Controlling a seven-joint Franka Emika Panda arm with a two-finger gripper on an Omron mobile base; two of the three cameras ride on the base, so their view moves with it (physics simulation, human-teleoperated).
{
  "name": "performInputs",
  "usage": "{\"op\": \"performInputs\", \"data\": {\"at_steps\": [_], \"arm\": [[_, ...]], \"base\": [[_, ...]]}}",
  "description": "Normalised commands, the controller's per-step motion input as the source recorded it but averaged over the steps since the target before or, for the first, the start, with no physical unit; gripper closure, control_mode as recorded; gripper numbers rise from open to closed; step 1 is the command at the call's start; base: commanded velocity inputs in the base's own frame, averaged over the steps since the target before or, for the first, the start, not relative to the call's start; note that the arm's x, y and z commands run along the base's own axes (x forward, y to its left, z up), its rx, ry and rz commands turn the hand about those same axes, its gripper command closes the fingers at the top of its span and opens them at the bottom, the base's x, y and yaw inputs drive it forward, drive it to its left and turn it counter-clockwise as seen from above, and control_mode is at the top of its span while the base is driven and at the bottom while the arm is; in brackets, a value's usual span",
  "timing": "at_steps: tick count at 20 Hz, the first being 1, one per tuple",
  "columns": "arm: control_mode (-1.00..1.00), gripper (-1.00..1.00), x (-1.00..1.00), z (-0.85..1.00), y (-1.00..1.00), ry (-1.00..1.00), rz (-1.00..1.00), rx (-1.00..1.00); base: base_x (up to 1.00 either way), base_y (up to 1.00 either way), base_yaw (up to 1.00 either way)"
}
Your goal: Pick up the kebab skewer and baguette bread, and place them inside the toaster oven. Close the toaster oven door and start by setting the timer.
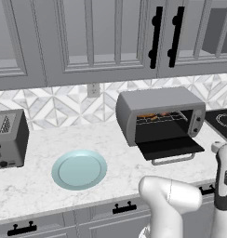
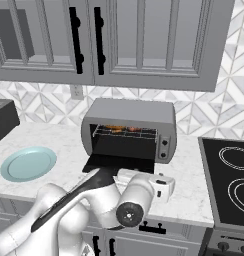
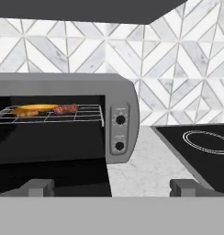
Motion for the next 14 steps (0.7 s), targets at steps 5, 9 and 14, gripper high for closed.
{"op": "performInputs", "data": {"at_steps": [5,9,14], "arm": [[-1.0,-1.0,-0.26,-0.26,0.0,0.02,0.14,0.0],[-1.0,-1.0,-0.03,-0.39,0.0,0.0,0.16,0.0],[-1.0,-1.0,0.0,-0.18,0.0,0.0,0.15,0.0]], "base": [[0.0,0.0,0.0],[0.0,0.0,0.0],[0.0,0.0,0.0]]}}
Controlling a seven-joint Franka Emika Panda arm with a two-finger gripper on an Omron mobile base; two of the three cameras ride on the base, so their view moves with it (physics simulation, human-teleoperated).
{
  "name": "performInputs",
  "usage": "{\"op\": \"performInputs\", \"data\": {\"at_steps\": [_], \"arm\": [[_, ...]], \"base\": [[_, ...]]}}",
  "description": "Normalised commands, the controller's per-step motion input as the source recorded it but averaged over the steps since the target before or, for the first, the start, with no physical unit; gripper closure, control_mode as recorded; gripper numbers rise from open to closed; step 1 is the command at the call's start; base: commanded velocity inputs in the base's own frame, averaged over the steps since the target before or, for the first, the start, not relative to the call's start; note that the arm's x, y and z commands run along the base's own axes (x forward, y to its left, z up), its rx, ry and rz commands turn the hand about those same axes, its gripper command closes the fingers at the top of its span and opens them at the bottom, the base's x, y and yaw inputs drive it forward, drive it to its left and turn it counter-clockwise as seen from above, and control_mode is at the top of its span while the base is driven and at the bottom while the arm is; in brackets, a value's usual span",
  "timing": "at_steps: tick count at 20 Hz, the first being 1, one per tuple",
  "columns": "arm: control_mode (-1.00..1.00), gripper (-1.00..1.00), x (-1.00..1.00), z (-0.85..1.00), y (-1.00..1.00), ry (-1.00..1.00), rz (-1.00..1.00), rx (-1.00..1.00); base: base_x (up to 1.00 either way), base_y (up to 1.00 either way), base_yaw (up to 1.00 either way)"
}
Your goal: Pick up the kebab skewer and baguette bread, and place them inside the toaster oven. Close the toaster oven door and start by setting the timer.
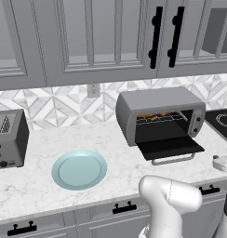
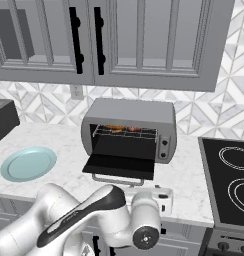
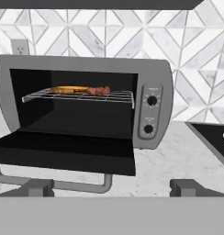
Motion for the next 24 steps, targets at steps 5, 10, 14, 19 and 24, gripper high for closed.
{"op": "performInputs", "data": {"at_steps": [5,10,14,19,24], "arm": [[-1.0,-1.0,0.0,-0.2,0.02,0.0,0.13,0.0],[-1.0,-1.0,0.0,-0.2,0.33,0.01,0.04,0.0],[-1.0,-1.0,0.01,-0.06,0.5,0.08,0.0,0.0],[-1.0,-1.0,0.06,-0.06,0.39,0.1,0.0,0.0],[-1.0,-1.0,0.16,-0.22,0.12,0.01,0.0,0.0]], "base": [[0.0,0.0,0.0],[0.0,0.0,0.0],[0.0,0.0,0.0],[0.0,0.0,0.0],[0.0,0.0,0.0]]}}
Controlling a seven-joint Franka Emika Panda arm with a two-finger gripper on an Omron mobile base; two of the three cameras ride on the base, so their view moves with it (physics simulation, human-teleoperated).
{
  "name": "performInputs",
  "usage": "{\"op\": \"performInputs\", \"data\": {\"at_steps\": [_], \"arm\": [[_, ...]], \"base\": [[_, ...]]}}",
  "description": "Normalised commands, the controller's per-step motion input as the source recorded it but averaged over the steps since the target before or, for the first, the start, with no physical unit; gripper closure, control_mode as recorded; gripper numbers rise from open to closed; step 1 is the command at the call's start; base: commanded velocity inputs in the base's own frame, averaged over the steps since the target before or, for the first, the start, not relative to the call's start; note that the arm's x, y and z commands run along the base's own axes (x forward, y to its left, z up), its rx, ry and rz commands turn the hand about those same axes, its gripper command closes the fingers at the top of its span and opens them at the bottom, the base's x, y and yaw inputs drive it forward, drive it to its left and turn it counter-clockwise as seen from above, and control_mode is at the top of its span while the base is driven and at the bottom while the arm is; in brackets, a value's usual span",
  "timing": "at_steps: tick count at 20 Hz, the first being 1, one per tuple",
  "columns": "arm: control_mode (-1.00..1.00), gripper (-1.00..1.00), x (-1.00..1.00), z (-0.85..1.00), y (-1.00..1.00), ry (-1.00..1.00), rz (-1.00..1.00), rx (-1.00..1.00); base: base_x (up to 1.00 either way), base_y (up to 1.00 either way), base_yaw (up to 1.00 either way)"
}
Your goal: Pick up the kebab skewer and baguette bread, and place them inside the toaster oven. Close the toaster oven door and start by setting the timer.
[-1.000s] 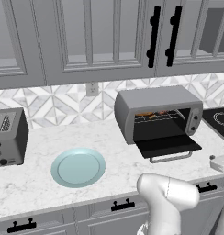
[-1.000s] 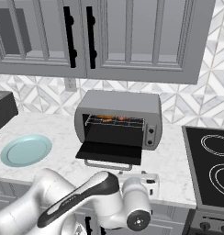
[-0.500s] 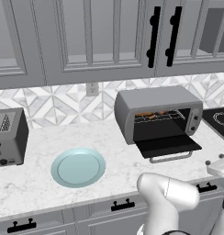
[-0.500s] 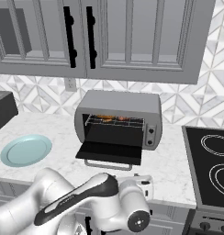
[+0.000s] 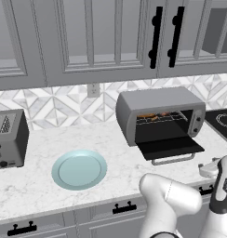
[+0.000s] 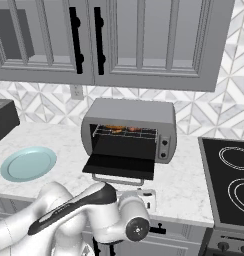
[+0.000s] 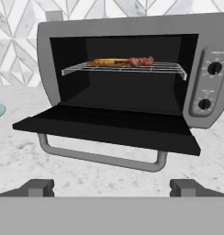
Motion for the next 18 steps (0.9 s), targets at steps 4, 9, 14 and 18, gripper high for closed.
{"op": "performInputs", "data": {"at_steps": [4,9,14,18], "arm": [[-1.0,-1.0,0.27,-0.18,0.0,0.0,0.0,0.0],[-1.0,-1.0,0.31,-0.16,0.0,0.0,0.0,0.0],[-1.0,-1.0,0.04,-0.3,-0.15,0.0,0.0,0.0],[-1.0,-1.0,0.03,-0.23,-0.18,0.0,0.0,0.0]], "base": [[0.0,0.0,0.0],[0.0,0.0,0.0],[0.0,0.0,0.0],[0.0,0.0,0.0]]}}
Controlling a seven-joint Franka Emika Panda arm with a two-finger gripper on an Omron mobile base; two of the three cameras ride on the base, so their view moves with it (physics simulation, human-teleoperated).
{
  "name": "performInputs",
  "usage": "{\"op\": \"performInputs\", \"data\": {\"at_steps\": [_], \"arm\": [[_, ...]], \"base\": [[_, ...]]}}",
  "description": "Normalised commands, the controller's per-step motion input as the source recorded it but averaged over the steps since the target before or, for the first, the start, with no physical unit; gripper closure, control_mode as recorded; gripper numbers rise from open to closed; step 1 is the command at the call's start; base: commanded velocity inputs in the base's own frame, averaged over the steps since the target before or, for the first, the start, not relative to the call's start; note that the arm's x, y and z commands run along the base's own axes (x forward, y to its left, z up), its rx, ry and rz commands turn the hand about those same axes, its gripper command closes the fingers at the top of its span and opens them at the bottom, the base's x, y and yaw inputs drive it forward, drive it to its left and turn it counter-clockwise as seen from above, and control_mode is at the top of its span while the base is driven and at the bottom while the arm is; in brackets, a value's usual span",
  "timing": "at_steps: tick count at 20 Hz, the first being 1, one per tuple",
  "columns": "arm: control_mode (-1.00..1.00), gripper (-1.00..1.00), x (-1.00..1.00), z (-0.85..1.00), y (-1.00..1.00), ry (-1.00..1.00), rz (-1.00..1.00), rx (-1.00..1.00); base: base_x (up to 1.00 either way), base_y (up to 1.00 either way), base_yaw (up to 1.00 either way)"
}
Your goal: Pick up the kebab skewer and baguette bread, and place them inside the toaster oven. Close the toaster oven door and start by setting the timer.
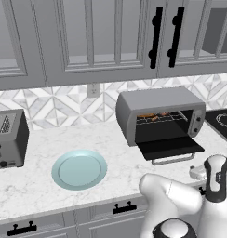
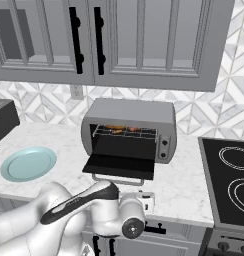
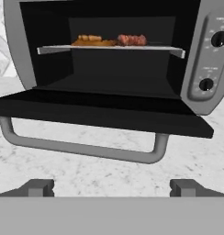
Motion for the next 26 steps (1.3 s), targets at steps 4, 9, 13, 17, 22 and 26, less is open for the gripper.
{"op": "performInputs", "data": {"at_steps": [4,9,13,17,22,26], "arm": [[-1.0,-1.0,0.24,-0.04,-0.04,0.01,0.0,0.0],[-1.0,-1.0,0.32,-0.02,-0.03,0.0,-0.02,0.0],[-1.0,-1.0,0.22,-0.23,-0.07,0.0,-0.04,-0.01],[-1.0,-1.0,0.13,-0.32,-0.03,0.0,-0.05,-0.01],[-1.0,-1.0,0.21,-0.24,0.0,0.0,-0.05,0.0],[-1.0,-1.0,0.27,-0.17,0.0,0.0,-0.05,0.0]], "base": [[0.0,0.0,0.0],[0.0,0.0,0.0],[0.0,0.0,0.0],[0.0,0.0,0.0],[0.0,0.0,0.0],[0.0,0.0,0.0]]}}
